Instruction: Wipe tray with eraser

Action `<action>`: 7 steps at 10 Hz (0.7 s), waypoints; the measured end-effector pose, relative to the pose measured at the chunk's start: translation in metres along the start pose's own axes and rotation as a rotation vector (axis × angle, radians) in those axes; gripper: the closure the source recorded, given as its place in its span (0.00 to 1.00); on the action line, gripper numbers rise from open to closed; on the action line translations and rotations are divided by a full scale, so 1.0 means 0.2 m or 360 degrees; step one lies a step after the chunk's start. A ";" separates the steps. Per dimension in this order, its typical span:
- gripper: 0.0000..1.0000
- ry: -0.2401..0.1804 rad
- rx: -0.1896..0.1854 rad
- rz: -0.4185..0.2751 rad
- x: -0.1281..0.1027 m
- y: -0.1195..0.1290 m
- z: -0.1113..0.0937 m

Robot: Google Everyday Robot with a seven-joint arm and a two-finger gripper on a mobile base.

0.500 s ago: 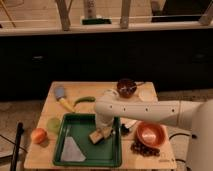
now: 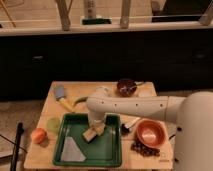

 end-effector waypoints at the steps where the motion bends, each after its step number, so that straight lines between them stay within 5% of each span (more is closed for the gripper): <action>1: 1.00 -0.0022 -0.0026 -0.0056 -0.05 -0.03 0.03; 4: 1.00 -0.0105 -0.0102 -0.0190 -0.19 0.01 0.13; 7: 1.00 -0.0133 -0.0113 -0.0209 -0.23 0.16 0.12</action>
